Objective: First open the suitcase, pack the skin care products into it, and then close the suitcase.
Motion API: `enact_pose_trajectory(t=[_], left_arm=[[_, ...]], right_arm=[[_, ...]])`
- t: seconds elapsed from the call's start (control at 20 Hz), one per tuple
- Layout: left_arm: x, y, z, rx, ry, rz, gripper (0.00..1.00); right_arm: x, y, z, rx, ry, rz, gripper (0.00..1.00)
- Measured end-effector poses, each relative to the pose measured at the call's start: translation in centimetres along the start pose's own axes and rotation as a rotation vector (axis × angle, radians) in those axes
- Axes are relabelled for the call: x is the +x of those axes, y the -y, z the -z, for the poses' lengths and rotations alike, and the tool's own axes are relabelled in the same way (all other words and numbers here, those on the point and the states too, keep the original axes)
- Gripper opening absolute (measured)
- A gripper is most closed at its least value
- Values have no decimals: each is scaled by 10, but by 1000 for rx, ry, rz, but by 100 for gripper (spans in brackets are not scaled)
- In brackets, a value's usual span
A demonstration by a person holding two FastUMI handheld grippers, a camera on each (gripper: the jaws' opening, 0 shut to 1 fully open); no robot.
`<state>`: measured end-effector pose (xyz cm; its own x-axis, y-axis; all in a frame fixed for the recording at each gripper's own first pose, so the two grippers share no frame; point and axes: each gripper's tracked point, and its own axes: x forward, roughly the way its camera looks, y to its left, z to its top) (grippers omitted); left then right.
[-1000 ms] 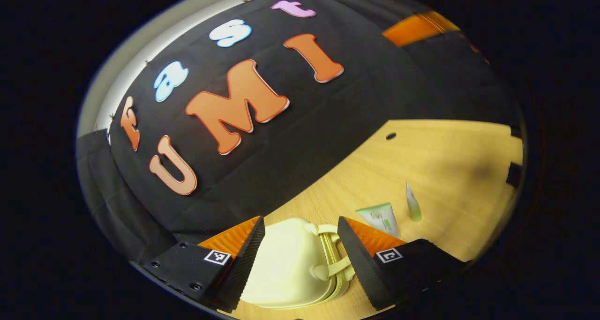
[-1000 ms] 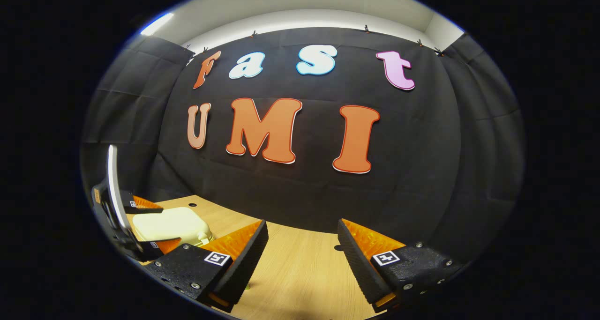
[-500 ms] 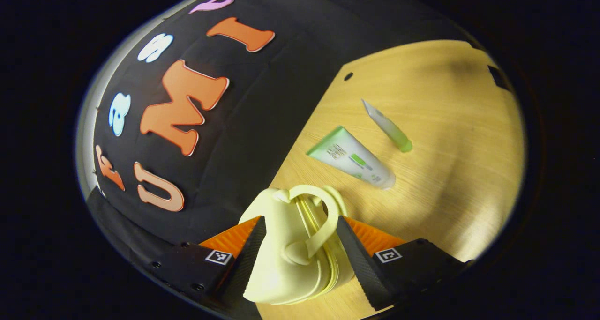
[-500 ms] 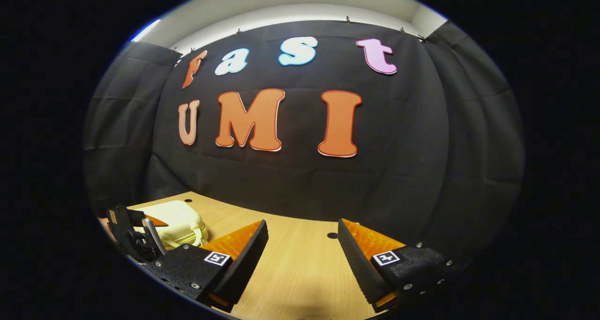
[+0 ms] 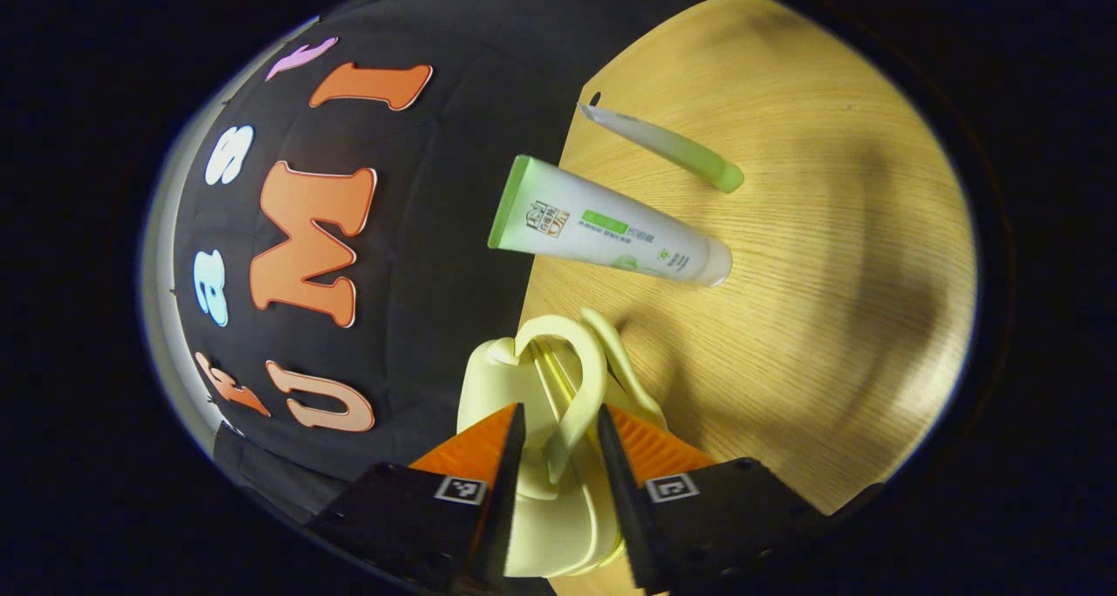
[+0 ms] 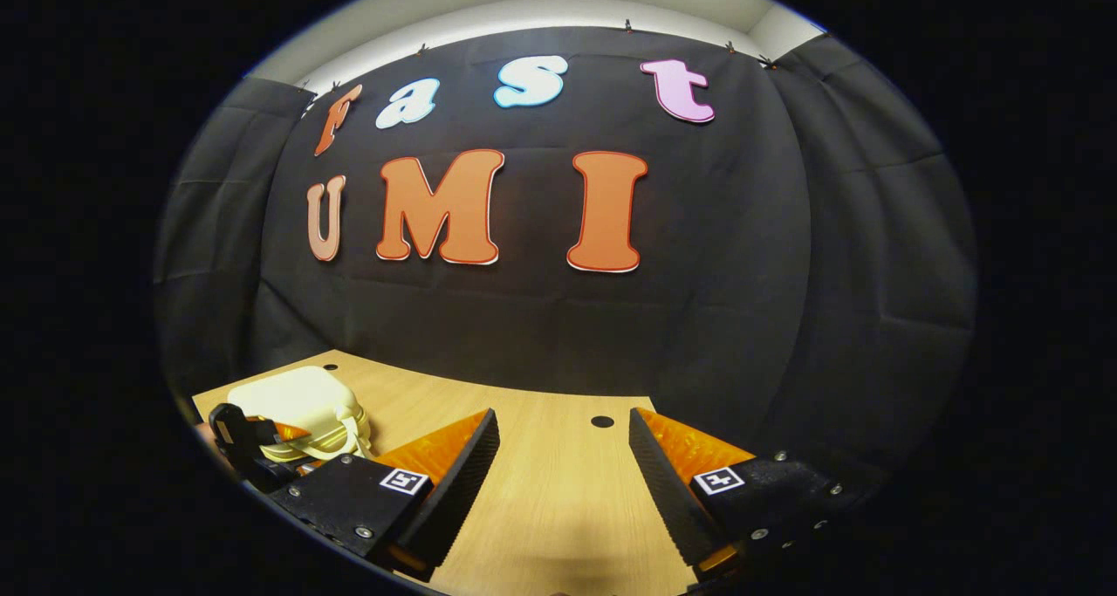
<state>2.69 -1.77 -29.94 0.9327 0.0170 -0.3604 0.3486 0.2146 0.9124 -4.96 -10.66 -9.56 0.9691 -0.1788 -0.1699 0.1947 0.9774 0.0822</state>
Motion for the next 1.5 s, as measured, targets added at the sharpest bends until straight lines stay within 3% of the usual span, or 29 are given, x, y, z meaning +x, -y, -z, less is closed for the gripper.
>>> enact_pose_trajectory(t=[0.05, 0.1, 0.15, 0.2, 0.65, 0.95, 1.2, 1.5], left_arm=[[1, 1, -1, 22, 10, 2, 48], [4, -4, -1, 13, 17, -1, 11], [-6, -6, -3, -14, 36, 8, 11], [-3, -8, -1, -69, 38, 32, 1], [-37, -138, 41, -515, 146, -41, 1], [-39, -216, 127, -787, 161, -101, 1], [-29, -251, 219, -902, 135, -168, 1], [3, -261, 337, -1006, 56, -176, 1]], right_arm=[[0, -8, -1, -8, -2, -8, 95], [-1, -16, -3, -21, -3, -15, 95], [-2, -21, -4, -37, 1, -19, 94], [-4, -27, -7, -52, 8, -20, 95], [13, -100, -16, -55, -17, 8, 95], [22, -157, -30, -80, -14, 14, 95], [30, -213, -31, -96, -29, 5, 95], [42, -263, -30, -82, -35, 32, 95]])
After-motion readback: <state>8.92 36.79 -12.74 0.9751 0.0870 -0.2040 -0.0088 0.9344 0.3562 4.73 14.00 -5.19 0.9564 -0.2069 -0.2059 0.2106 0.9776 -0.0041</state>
